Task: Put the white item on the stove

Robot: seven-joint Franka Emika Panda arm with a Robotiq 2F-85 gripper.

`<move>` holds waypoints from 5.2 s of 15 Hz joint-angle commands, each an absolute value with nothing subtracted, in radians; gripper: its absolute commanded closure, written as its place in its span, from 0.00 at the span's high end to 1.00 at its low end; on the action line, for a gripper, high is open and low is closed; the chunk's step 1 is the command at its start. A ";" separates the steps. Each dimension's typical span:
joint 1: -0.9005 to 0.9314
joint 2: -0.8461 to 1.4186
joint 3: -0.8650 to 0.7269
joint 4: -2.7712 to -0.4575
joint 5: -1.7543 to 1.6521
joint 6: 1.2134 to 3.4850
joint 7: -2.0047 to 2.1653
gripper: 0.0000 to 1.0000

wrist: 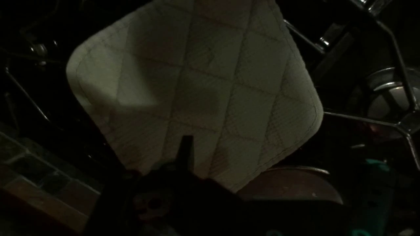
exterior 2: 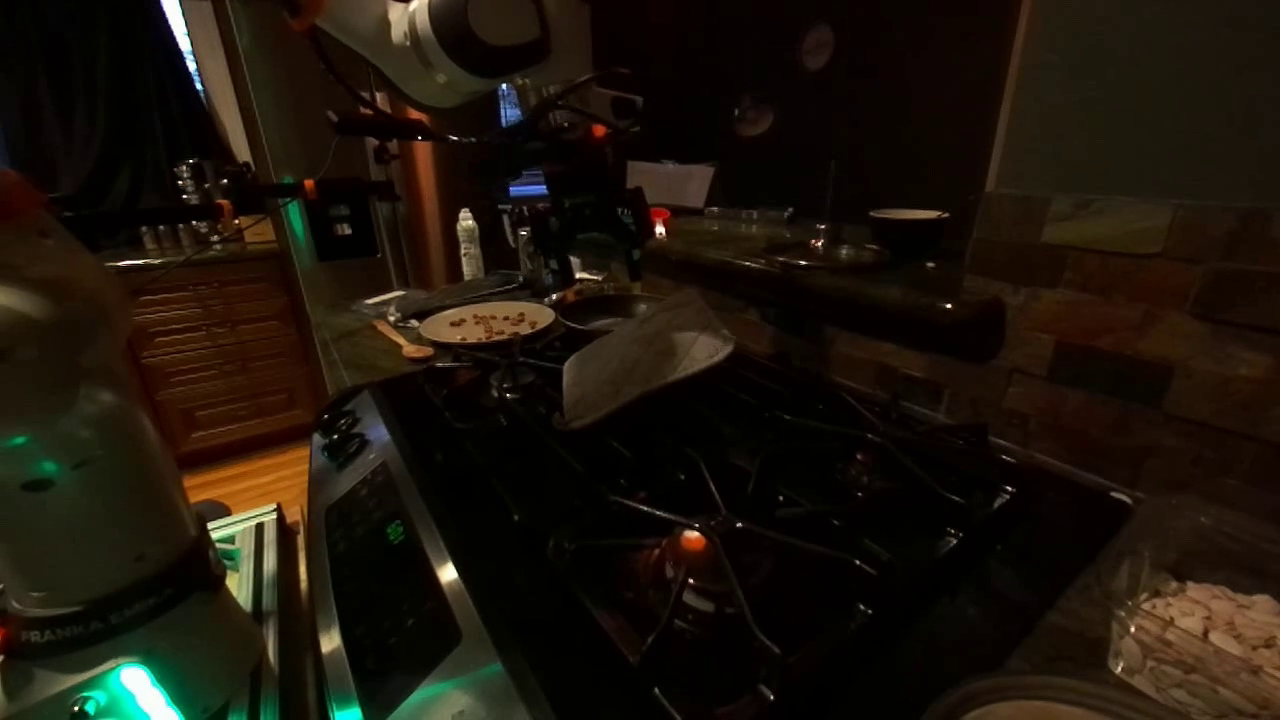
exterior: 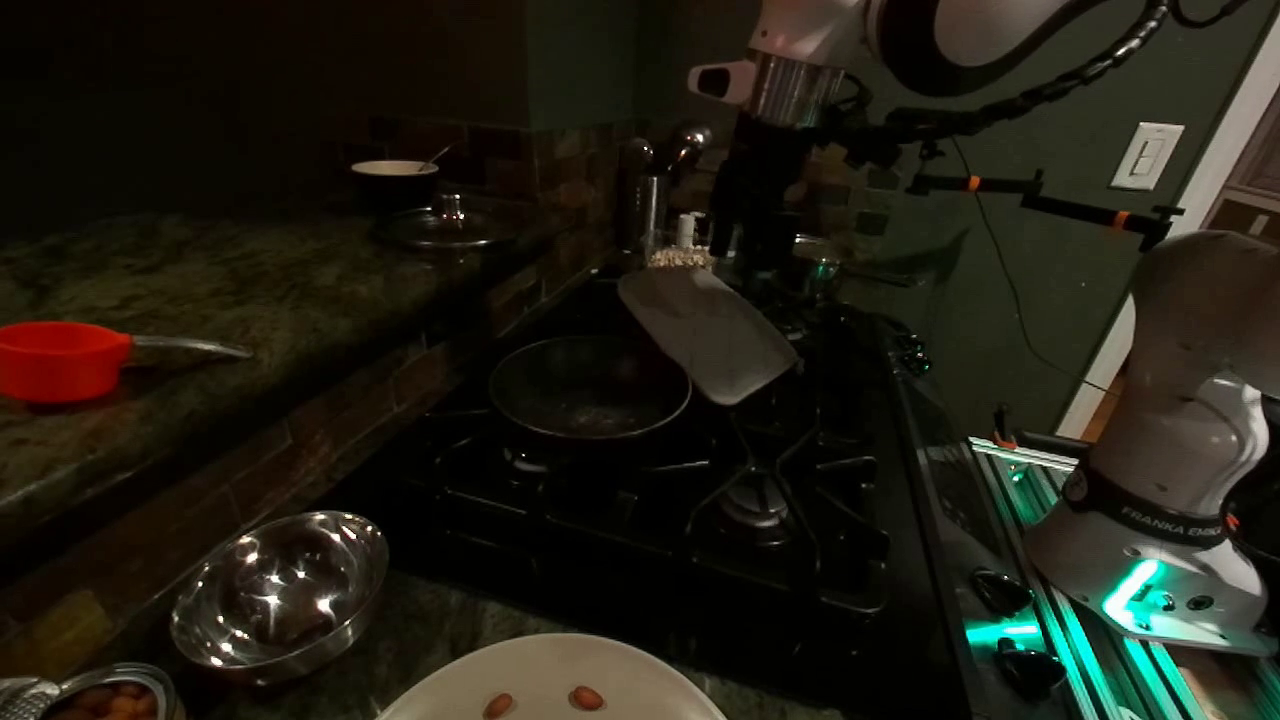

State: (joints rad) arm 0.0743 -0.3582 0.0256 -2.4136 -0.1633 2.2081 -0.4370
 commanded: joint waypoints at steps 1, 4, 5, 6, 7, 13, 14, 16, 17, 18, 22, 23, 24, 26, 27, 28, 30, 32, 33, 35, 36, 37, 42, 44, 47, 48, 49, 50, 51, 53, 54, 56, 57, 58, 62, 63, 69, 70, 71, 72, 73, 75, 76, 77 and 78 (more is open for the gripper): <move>0.131 -0.284 -0.009 -2.402 -0.143 2.291 -0.613 1.00; 0.147 -0.226 -0.035 -2.400 -0.123 2.334 -0.797 1.00; 0.144 -0.210 -0.041 -2.395 -0.122 2.334 -0.862 1.00; 0.139 -0.198 -0.043 -2.391 -0.125 2.328 -0.921 1.00; 0.128 -0.188 -0.043 -2.387 -0.136 2.340 -0.958 1.00; 0.112 -0.126 -0.043 -2.381 -0.099 2.446 -1.143 1.00; 0.109 -0.118 -0.041 -2.380 -0.093 2.450 -1.162 1.00; 0.103 -0.099 -0.039 -2.378 -0.074 2.449 -1.198 1.00; 0.100 -0.090 -0.039 -2.376 -0.062 2.443 -1.215 1.00; 0.096 -0.083 -0.038 -2.374 -0.053 2.439 -1.228 1.00; 0.083 -0.055 -0.033 -2.364 -0.010 2.426 -1.271 1.00; 0.081 -0.048 -0.030 -2.361 -0.003 2.423 -1.278 1.00; 0.079 -0.044 -0.028 -2.360 0.004 2.422 -1.285 1.00; 0.076 -0.035 -0.024 -2.354 0.012 2.416 -1.294 0.93; 0.075 -0.031 -0.021 -2.350 0.015 2.414 -1.294 0.74; 0.074 -0.027 -0.019 -2.347 0.018 2.413 -1.295 0.66; 0.072 -0.023 -0.017 -2.342 0.019 2.411 -1.293 0.51; 0.069 -0.022 -0.015 -2.337 0.020 2.409 -1.292 0.36; 0.068 -0.022 -0.015 -2.334 0.020 2.409 -1.290 0.28; 0.067 -0.025 -0.013 -2.330 0.022 2.405 -1.287 0.22; 0.068 -0.029 -0.012 -2.327 0.026 2.403 -1.289 0.20; 0.069 -0.033 -0.009 -2.323 0.023 2.398 -1.286 0.19; 0.074 -0.051 0.006 -2.299 0.003 2.369 -1.270 0.03; 0.073 -0.050 0.011 -2.290 -0.002 2.354 -1.267 0.00; 0.071 -0.046 0.013 -2.292 -0.013 2.343 -1.258 0.03; 0.070 -0.045 0.013 -2.293 -0.015 2.343 -1.255 0.03; 0.069 -0.043 0.012 -2.293 -0.018 2.343 -1.256 0.03; 0.068 -0.041 0.011 -2.292 -0.016 2.349 -1.252 0.03; 0.068 -0.040 0.011 -2.291 -0.015 2.354 -1.251 0.04; 0.065 -0.040 0.009 -2.287 -0.018 2.353 -1.238 0.38; 0.063 -0.040 0.008 -2.287 -0.018 2.355 -1.229 0.43; 0.058 -0.038 0.007 -2.286 -0.021 2.354 -1.208 0.59; 0.055 -0.036 0.007 -2.287 -0.026 2.356 -1.194 0.66; 0.053 -0.034 0.007 -2.287 -0.026 2.355 -1.185 0.75; 0.050 -0.026 0.010 -2.286 -0.016 2.355 -1.163 0.92; 0.051 -0.023 0.012 -2.285 -0.014 2.353 -1.158 0.99; 0.059 -0.035 0.025 -2.278 -0.008 2.305 -1.128 1.00; 0.058 -0.036 0.027 -2.273 -0.013 2.292 -1.119 1.00; 0.057 -0.038 0.027 -2.268 -0.017 2.280 -1.109 1.00; 0.056 -0.043 0.028 -2.263 -0.014 2.267 -1.099 1.00; 0.057 -0.048 0.029 -2.259 -0.016 2.256 -1.087 1.00; 0.058 -0.066 0.030 -2.249 -0.016 2.234 -1.049 1.00; 0.058 -0.078 0.031 -2.243 -0.023 2.225 -1.018 1.00; 0.059 -0.089 0.032 -2.235 -0.013 2.201 -0.990 1.00; 0.060 -0.106 0.033 -2.230 -0.016 2.179 -0.948 1.00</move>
State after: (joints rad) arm 0.0582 -0.0574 0.0239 -2.2430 -0.0105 2.2545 -1.0454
